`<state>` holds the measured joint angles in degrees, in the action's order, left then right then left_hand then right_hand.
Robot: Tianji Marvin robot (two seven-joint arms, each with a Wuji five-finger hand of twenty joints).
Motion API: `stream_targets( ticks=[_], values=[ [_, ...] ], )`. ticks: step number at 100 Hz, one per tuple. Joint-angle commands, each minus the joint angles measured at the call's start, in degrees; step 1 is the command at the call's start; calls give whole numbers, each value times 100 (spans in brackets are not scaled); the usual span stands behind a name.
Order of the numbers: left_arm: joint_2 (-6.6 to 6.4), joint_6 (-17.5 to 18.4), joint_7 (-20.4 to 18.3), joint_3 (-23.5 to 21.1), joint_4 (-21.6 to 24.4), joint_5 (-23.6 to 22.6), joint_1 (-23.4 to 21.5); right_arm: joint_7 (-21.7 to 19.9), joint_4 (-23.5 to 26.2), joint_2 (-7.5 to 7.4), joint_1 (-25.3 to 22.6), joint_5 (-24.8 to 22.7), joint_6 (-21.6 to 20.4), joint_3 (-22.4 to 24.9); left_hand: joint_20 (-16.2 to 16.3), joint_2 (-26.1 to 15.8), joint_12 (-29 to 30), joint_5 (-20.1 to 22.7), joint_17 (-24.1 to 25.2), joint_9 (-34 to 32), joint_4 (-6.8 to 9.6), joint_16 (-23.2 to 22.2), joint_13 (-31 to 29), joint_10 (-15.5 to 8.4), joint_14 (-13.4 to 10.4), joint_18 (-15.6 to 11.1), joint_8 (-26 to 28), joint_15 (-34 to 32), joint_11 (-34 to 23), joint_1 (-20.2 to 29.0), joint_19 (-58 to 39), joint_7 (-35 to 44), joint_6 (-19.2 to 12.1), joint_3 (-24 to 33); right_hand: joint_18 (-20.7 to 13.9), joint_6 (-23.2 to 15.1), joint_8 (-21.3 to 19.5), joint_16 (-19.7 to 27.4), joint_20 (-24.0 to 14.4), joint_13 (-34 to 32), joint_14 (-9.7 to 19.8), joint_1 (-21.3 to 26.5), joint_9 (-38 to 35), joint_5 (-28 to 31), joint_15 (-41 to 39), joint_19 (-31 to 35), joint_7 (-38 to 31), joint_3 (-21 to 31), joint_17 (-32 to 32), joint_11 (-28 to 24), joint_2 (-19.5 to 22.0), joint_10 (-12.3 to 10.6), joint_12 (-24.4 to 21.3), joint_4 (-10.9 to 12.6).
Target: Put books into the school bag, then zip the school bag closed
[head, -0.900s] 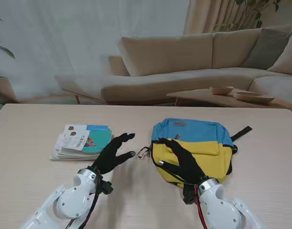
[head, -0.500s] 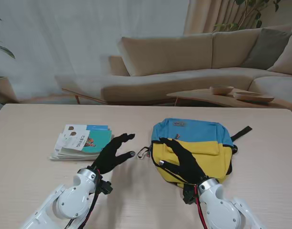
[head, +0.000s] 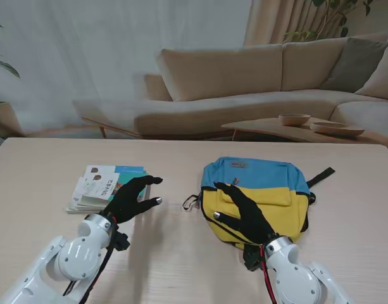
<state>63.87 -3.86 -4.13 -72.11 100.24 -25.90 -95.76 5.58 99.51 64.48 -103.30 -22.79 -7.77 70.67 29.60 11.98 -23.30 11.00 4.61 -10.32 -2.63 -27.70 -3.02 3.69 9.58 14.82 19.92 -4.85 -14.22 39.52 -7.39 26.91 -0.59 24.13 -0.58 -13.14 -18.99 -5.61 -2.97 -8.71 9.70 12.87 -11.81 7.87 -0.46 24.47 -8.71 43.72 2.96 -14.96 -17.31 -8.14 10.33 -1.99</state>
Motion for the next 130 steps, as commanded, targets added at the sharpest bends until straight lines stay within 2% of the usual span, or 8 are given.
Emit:
stream_targets(
  ticks=[1, 18, 37, 62, 86, 102, 124, 130],
  values=[
    [-76, 63, -115, -157, 15, -104, 82, -63, -3, 48, -33, 13, -58, -7, 234, 79, -93, -262, 125, -53, 79, -124, 83, 42, 5, -40, 129, -74, -86, 61, -155, 84, 33, 84, -224, -256, -64, 8, -61, 259, 202, -101, 37, -46, 52, -232, -41, -69, 10, -8, 9, -237, -30, 140],
    [-160, 87, -420, -499, -262, -477, 411, -84, 2, 45, -60, 66, -150, 29, 322, 46, -81, -301, 133, -14, 82, -143, 124, -5, -25, -54, 119, -77, -50, 70, -151, 3, -12, 17, -228, -254, -87, 8, -78, 255, 197, -87, 37, -55, 49, -230, -93, -50, 9, -30, -1, -232, -21, 138],
    [-242, 92, -673, -647, -822, -903, 958, -158, 306, 25, -320, 98, -171, 153, 385, 22, -66, -291, 127, 5, 97, -147, 137, -51, -57, -74, 63, -78, 30, 101, -129, -183, -83, -55, -226, -245, -106, 6, -97, 251, 184, -74, 36, -63, 38, -224, -170, -25, 10, -64, -15, -224, -6, 136],
    [-333, -175, -934, -491, -1584, -1452, 1663, -167, 424, 23, -414, 143, -220, 164, 439, -38, -105, -277, 113, 16, 113, -158, 144, -86, -76, -92, 46, -50, 119, 154, -87, -390, -105, -180, -225, -240, -112, 9, -117, 249, 197, -74, 40, -79, 30, -219, -269, -8, 9, -93, -26, -215, 5, 132],
    [-371, -431, -1007, -232, -2361, -1647, 2215, -190, 502, 16, -526, 163, -304, 252, 518, 40, -153, -279, 110, 11, 124, -197, 115, -115, -87, -102, 81, -104, 103, 287, -126, -454, -156, -149, -225, -230, -107, 9, -128, 245, 188, -72, 33, -88, 20, -209, -353, 0, 5, -117, -36, -208, 14, 132],
    [-409, -466, -1123, -136, -2679, -1720, 2386, -177, 514, 22, -536, 189, -335, 307, 616, 247, -110, -261, 118, 46, 76, -125, 132, -247, -175, -160, 43, -23, 282, 319, -126, -714, -315, 123, -225, -233, -101, 8, -130, 240, 182, -68, 36, -97, 11, -205, -405, 10, 7, -132, -31, -200, 20, 131],
    [-517, -460, -1527, -103, -2704, -2109, 2360, -162, 501, 29, -537, 225, -374, 336, 607, 639, -103, -304, 94, 156, -11, -80, 153, -409, -224, -176, -45, 73, 564, 162, -85, -1210, -564, 547, -230, -225, -91, 8, -135, 239, 180, -66, 39, -110, -2, -193, -477, 29, 4, -146, -44, -204, 25, 132],
    [-534, -454, -1582, -91, -2718, -2191, 2356, -166, 500, 29, -543, 245, -381, 341, 833, 682, -180, -280, 132, 148, -62, -180, 130, -402, -174, -185, 36, -59, 594, 60, -257, -1330, -559, 706, -232, -226, -86, 8, -136, 239, 177, -68, 42, -114, -3, -191, -495, 28, 5, -145, -53, -194, 24, 130]
  ],
)
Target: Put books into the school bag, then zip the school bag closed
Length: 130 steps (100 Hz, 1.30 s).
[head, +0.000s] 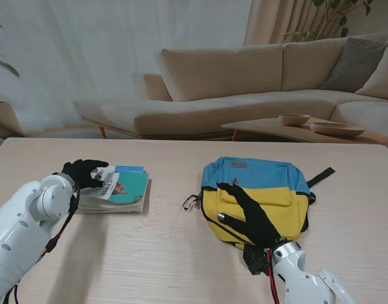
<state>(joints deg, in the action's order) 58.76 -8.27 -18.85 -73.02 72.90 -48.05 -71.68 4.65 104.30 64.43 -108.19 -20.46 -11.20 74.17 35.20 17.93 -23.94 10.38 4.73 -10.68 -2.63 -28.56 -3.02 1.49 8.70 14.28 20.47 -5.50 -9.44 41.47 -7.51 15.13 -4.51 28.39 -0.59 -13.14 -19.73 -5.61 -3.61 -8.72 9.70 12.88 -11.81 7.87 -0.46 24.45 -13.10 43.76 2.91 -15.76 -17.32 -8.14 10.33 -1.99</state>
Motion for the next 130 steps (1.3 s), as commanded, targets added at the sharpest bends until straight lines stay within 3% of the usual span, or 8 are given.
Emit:
stream_targets(
  ticks=[1, 18, 43, 60, 79, 101, 113, 130],
  values=[
    [-25, -14, -116, 3, 12, 19, -50, -75, 21, 35, -55, 18, -39, -8, 289, 91, -118, -222, 118, 188, -64, -100, 125, -182, -81, -134, -16, -3, 117, -141, -258, -156, -168, 279, -232, -226, -12, 8, -72, 240, 176, -66, 40, -114, -4, -188, -59, 27, 10, -65, -51, -196, 24, 131],
    [-63, -47, -297, 89, -53, -77, -10, -64, 15, 43, -69, 72, -51, 11, 725, 188, -184, -246, 172, 275, -86, -228, 141, -72, -89, -186, -59, -61, 271, -221, -411, -463, -264, 356, -232, -217, 2, 9, -73, 238, 181, -63, 39, -117, -10, -181, -104, 37, 10, -71, -57, -196, 25, 130],
    [-134, -27, -598, 270, -88, -422, 47, -54, -6, 52, -49, 129, -50, 45, 746, 448, 114, -260, 137, 376, -100, -37, 163, -312, -128, -281, -263, 146, 760, -187, -363, -1566, -516, 636, -233, -222, 27, 11, -75, 238, 174, -51, 41, -131, -15, -171, -164, 55, 12, -72, -71, -198, 25, 127],
    [-137, -68, -563, 416, -210, -462, 121, -40, -6, 59, -44, 151, -32, 61, 930, 516, 603, -243, 145, 378, -96, 14, 159, -397, -139, -300, -945, 163, 855, -30, -418, -1687, -610, 775, -231, -213, 44, 7, -77, 231, 167, -44, 39, -132, -28, -157, -205, 74, 7, -73, -89, -190, 25, 126],
    [-142, -73, -609, 524, -345, -326, 204, -37, 4, 60, -48, 149, -18, 73, 867, 521, 754, -224, 134, 383, -99, 128, 148, -430, -197, -333, -845, 214, 895, -98, -324, -1540, -450, 745, -231, -212, 66, 4, -78, 230, 162, -35, 42, -144, -40, -144, -242, 95, 11, -67, -95, -192, 21, 126],
    [-131, -195, -630, 587, -472, -97, 282, -37, 10, 61, -54, 150, -11, 83, 570, 526, 831, -388, 96, 386, -108, 335, 134, -414, -266, -347, 2057, 212, 869, -170, -227, 590, -59, 789, -226, -213, 93, 2, -75, 229, 155, -26, 42, -149, -53, -130, -282, 116, 12, -63, -111, -179, 19, 126],
    [-125, -231, -619, 611, -500, -47, 309, -38, 15, 62, -52, 157, 4, 81, 512, 518, 705, -609, 95, 382, -107, 348, 136, -416, -274, -349, 4913, 218, 839, -119, -220, 906, -376, 822, -227, -213, 110, 2, -70, 231, 152, -26, 42, -155, -55, -123, -302, 125, 13, -63, -113, -171, 19, 125],
    [-129, -196, -615, 652, -543, -65, 356, -42, 20, 61, -49, 152, 18, 80, 487, 476, 505, -582, 94, 371, -89, 341, 135, -429, -264, -333, 5416, 207, 758, 88, -212, 924, -858, 837, -223, -206, 128, 0, -65, 231, 137, -21, 44, -159, -58, -114, -326, 136, 13, -59, -115, -163, 17, 125]
  ],
)
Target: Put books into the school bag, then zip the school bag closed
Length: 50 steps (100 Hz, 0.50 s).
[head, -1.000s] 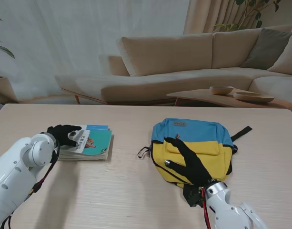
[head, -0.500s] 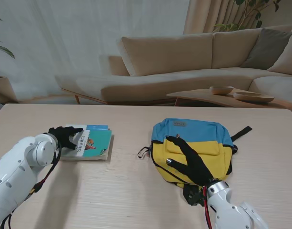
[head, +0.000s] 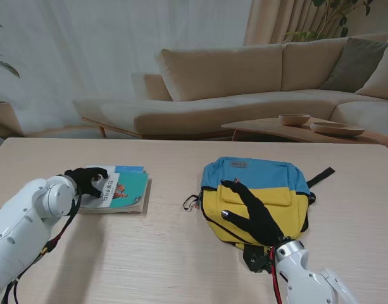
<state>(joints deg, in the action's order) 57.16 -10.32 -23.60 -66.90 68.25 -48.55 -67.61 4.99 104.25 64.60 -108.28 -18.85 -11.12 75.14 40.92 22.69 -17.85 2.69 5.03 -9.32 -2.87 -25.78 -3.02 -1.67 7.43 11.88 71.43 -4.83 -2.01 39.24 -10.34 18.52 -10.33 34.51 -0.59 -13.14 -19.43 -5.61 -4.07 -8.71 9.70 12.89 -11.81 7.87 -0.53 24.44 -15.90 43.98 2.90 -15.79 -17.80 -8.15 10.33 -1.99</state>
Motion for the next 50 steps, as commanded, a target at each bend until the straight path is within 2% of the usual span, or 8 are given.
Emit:
stream_targets(
  ticks=[1, 6, 13, 16, 19, 27, 38, 50],
  values=[
    [31, 11, -143, 43, -80, -16, -48, -75, 25, 44, -40, -10, 11, -18, -84, -1, -111, 181, 63, 233, -64, 62, 134, -111, -134, -92, 318, 138, 12, 319, 71, 577, -277, 226, -223, -205, 100, 0, -19, 231, 136, -17, 44, -160, -52, -113, -47, 116, 14, -57, -74, -155, 17, 126],
    [28, 22, -158, 60, -93, -16, -28, -75, 27, 43, -40, -10, 15, -17, -77, -3, -260, 173, 67, 231, -56, 11, 141, -206, -127, -83, 148, 122, -27, 357, 65, 234, -271, 188, -223, -205, 105, -1, -18, 233, 133, -20, 47, -159, -52, -110, -55, 117, 15, -55, -75, -158, 16, 125],
    [22, 54, -185, 83, -116, -23, -1, -78, 28, 43, -41, -13, 17, -15, -60, -10, -748, 202, 74, 232, -46, -145, 152, -268, -89, -55, -551, 82, -150, 353, 56, -908, -133, 159, -221, -203, 110, -2, -16, 229, 130, -20, 47, -158, -55, -106, -67, 120, 14, -53, -80, -149, 15, 124],
    [20, 70, -189, 94, -133, -21, 14, -77, 26, 43, -40, -14, 17, -16, -58, -8, -906, 281, 74, 220, -48, -186, 151, -336, -88, -54, -1270, 91, -152, 343, 60, -1328, -67, 164, -219, -202, 112, -2, -16, 232, 131, -18, 49, -160, -55, -104, -71, 124, 14, -52, -82, -151, 15, 125],
    [19, 84, -193, 104, -148, -19, 27, -78, 25, 43, -39, -15, 17, -16, -67, -10, -1045, 402, 72, 218, -45, -201, 150, -393, -82, -51, -2798, 98, -149, 358, 67, -1547, -25, 149, -219, -203, 113, -3, -16, 231, 131, -17, 48, -159, -56, -102, -75, 127, 14, -51, -81, -153, 14, 125],
    [12, 130, -223, 131, -188, -7, 66, -79, 23, 43, -36, -14, 20, -16, -119, -13, -954, 510, 66, 88, -48, -145, 147, -552, -81, -35, -4387, 111, -377, 385, 98, -1897, -42, 152, -222, -206, 118, -4, -15, 231, 135, -12, 47, -159, -57, -96, -91, 135, 15, -49, -87, -149, 13, 125],
    [1, 186, -286, 185, -255, 34, 132, -80, 22, 43, -32, -18, 26, -16, -195, -15, -479, 512, 58, 34, -44, 26, 137, -609, -105, -43, -5228, 168, -379, 430, 130, -1941, -1, 154, -218, -208, 126, -4, -11, 230, 133, -13, 47, -168, -59, -88, -109, 146, 17, -49, -97, -153, 13, 124],
    [-1, 233, -276, 260, -350, 60, 199, -77, 16, 43, -26, -22, 28, -14, -252, 23, -246, 525, 58, 160, -44, 187, 134, -722, -160, -44, -5457, 225, -41, 419, 160, -1931, -1, 202, -217, -201, 132, -5, -7, 230, 131, -5, 47, -167, -60, -82, -126, 160, 17, -49, -106, -148, 13, 124]
  ],
)
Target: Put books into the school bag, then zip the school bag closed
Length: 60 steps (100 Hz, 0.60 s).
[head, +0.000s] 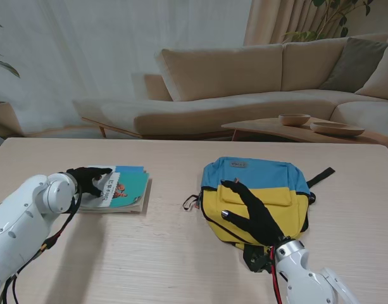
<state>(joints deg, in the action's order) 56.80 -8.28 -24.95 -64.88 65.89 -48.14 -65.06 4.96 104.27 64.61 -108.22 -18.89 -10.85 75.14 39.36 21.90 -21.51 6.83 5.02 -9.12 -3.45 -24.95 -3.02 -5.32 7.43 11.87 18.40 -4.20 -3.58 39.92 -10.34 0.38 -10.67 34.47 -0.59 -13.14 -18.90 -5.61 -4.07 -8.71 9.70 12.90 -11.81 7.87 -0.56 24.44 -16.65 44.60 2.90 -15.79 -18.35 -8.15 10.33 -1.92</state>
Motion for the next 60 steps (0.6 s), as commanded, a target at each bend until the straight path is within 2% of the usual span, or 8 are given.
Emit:
stream_targets(
  ticks=[1, 12, 17, 26, 37, 51, 60],
  values=[
    [34, 29, -143, 67, -120, 20, -49, -73, 14, 42, -31, -18, 1, -14, -101, 105, 114, 111, 58, 126, 13, 110, 132, -357, -162, -42, -153, 163, 106, 353, 163, -113, 44, 208, -217, -204, 79, -5, -6, 229, 129, -4, 45, -167, -57, -82, -53, 100, 18, -50, -50, -149, 13, 118],
    [24, 53, -188, 150, -189, 35, 17, -76, 9, 42, -27, -17, 6, -11, -156, 119, 30, 98, 52, 68, 3, 161, 133, -327, -158, -40, -112, 154, -44, 337, 194, -68, 79, 235, -211, -204, 85, -6, -1, 231, 126, 3, 48, -169, -59, -77, -66, 115, 19, -51, -58, -149, 14, 119],
    [16, 76, -234, 188, -223, 49, 52, -81, 9, 42, -28, -12, 10, -8, -428, 138, 460, 101, 3, 160, -4, 522, 121, -309, -201, -56, -204, 267, 267, 286, 333, -104, 74, 236, -217, -204, 89, -5, 1, 232, 132, 7, 48, -169, -58, -74, -73, 119, 17, -48, -55, -146, 13, 119],
    [10, 137, -265, 245, -304, 97, 114, -78, 5, 43, -29, -12, 13, -2, -958, 143, 1270, 104, -50, 238, -5, 1104, 127, -231, -246, -93, -390, 404, 455, 232, 532, -138, 77, 215, -215, -205, 94, -6, 4, 229, 128, 9, 47, -177, -60, -71, -77, 123, 19, -48, -63, -147, 13, 119],
    [12, 185, -255, 315, -404, 170, 186, -75, -3, 44, -27, -11, 16, 7, -1201, 132, 1474, 109, -75, 266, -4, 1284, 138, -193, -255, -107, -509, 436, 498, 203, 627, -150, 33, 192, -212, -206, 100, -6, 8, 230, 125, 8, 46, -176, -61, -68, -86, 130, 21, -48, -65, -145, 13, 120],
    [46, 236, -51, 372, -527, 242, 240, -76, -7, 45, -34, -1, 22, 26, -1271, 116, 1443, 112, -74, 248, -6, 1211, 131, -151, -237, -85, -519, 352, 429, 142, 613, -122, 27, 191, -210, -206, 110, -7, 15, 230, 124, 12, 46, -175, -63, -62, -99, 145, 21, -49, -73, -147, 13, 121],
    [61, 234, -10, 390, -548, 310, 269, -77, -10, 46, -33, 6, 24, 34, -1337, 15, 668, 102, -57, 205, -15, 957, 126, -97, -265, -66, -262, 287, 212, 95, 553, -63, 105, 132, -211, -206, 116, -7, 19, 233, 111, 18, 49, -174, -62, -58, -106, 152, 20, -45, -72, -138, 11, 121]
  ],
)
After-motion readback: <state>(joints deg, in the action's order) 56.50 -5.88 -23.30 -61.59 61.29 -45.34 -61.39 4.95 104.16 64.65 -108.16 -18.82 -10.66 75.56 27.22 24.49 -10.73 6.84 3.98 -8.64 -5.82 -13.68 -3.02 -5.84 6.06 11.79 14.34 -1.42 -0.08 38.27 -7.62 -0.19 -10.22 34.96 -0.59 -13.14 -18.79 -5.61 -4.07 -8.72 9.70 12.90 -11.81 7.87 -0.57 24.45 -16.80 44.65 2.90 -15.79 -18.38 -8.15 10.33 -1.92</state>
